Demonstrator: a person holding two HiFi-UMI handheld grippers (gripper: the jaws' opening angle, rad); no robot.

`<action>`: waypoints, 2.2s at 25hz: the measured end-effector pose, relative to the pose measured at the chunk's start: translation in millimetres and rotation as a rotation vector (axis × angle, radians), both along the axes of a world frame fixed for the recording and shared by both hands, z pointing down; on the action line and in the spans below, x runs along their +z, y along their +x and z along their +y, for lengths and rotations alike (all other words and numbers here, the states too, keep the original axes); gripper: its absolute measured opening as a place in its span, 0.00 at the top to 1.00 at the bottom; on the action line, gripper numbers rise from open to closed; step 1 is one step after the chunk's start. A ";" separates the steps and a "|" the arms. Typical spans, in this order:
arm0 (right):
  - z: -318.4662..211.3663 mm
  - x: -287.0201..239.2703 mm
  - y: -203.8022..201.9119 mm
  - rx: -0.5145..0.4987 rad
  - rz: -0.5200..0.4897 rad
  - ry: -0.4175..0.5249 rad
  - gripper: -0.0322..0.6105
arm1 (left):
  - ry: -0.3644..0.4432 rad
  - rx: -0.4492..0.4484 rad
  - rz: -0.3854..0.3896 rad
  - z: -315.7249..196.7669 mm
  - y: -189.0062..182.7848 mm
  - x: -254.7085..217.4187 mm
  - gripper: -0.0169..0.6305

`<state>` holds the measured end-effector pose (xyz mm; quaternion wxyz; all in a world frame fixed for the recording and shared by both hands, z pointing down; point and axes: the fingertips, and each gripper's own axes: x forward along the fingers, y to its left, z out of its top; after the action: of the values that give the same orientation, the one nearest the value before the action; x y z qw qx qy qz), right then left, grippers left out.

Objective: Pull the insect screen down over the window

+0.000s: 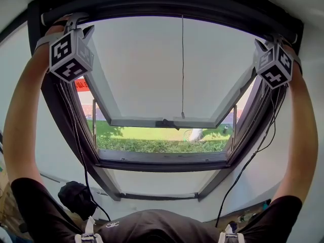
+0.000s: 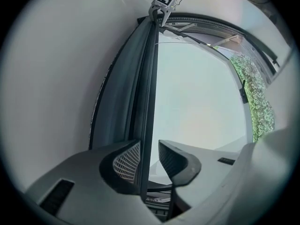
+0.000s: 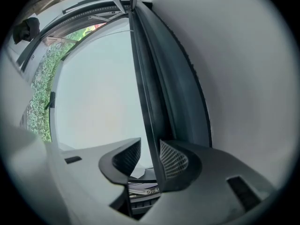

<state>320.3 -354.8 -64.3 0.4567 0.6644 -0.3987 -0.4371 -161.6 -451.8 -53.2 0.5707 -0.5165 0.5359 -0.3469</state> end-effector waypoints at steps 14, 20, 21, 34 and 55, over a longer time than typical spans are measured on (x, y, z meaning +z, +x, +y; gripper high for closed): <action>3.1 -2.0 1.5 0.096 0.124 -0.132 0.78 | -0.064 -0.084 -0.104 0.3 -0.4 -4.3 0.81; 4.1 -0.6 -2.0 0.063 0.103 -0.161 0.84 | -0.165 -0.084 -0.110 4.1 -5.7 2.0 0.86; 4.0 0.4 -1.5 0.056 0.092 -0.181 0.84 | -0.184 -0.087 -0.113 4.8 -5.7 2.1 0.87; 4.9 7.4 -0.8 0.090 0.093 -0.374 0.89 | -0.245 -0.094 -0.159 14.9 3.7 -7.4 0.93; 3.5 55.3 -4.0 0.074 0.069 -0.569 0.92 | -0.398 -0.104 -0.243 7.4 -3.9 55.5 0.93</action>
<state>316.3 -351.3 -9.0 0.6535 0.5084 -0.4651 -0.3132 -165.6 -444.4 2.3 0.4994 -0.5450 0.4104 -0.5340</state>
